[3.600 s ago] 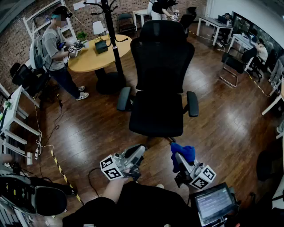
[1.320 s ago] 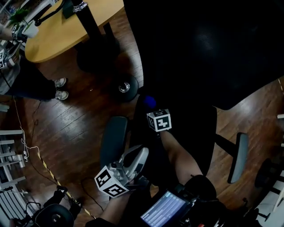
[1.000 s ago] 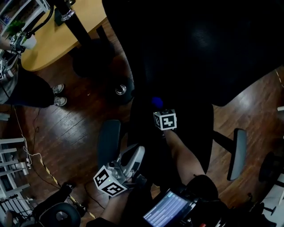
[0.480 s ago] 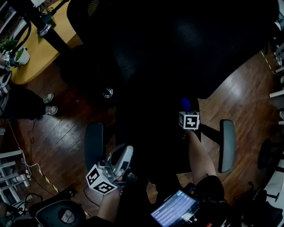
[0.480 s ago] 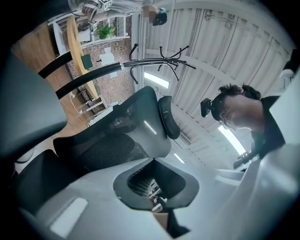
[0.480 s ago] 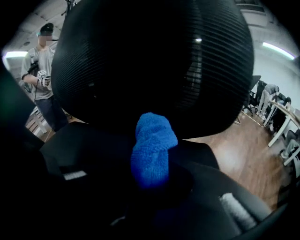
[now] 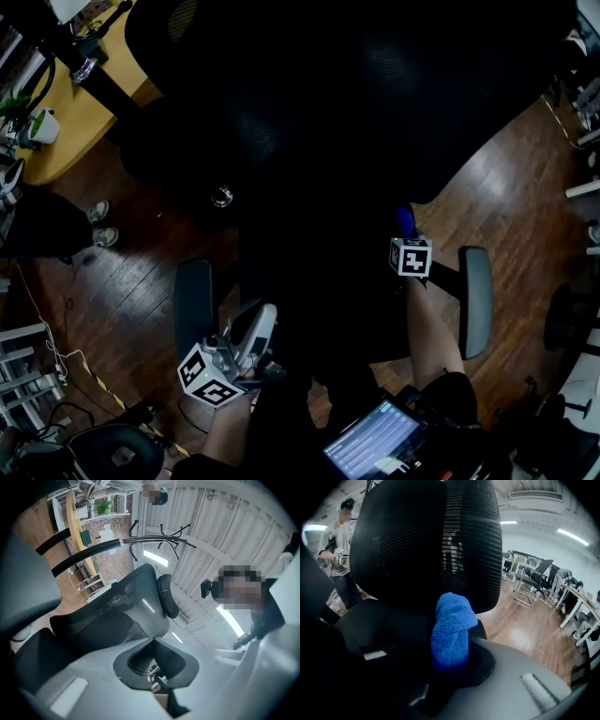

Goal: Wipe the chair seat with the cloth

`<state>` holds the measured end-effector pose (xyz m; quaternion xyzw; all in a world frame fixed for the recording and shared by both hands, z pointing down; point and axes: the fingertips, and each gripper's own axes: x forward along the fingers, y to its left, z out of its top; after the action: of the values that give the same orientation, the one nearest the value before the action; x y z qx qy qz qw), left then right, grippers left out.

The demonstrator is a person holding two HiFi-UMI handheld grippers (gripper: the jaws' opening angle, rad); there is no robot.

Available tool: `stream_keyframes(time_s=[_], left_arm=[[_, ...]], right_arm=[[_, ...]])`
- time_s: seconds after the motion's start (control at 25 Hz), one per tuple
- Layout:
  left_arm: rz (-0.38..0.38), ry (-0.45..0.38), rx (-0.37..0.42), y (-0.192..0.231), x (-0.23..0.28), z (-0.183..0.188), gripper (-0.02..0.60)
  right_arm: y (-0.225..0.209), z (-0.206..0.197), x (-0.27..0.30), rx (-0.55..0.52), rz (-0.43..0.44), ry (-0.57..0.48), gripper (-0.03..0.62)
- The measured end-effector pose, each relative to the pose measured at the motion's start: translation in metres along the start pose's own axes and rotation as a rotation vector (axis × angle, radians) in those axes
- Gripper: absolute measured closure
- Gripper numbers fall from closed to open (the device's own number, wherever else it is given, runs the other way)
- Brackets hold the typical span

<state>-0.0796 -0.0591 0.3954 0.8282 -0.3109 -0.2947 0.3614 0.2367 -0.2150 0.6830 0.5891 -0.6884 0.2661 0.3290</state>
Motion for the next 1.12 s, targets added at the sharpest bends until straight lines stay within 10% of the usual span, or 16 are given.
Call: stream_keyframes(time_s=[0.2,0.72,1.12], left_arm=[[-0.004,-0.009,-0.006,-0.001,-0.008,0.003,0.589],[0.054,-0.060,0.020,0.004,-0.030,0.009,0.589],[0.075,-0.077,0.030,0.006,-0.040,0.015,0.589]], right_arm=[[0.056,0.018,-0.002,-0.037,0.128,-0.041,0.549],[0.369,0.016,0.001,-0.130,0.597,-0.038,0.549],[0.327,-0.003,0.009,-0.177,0.514,-0.053,0.549]])
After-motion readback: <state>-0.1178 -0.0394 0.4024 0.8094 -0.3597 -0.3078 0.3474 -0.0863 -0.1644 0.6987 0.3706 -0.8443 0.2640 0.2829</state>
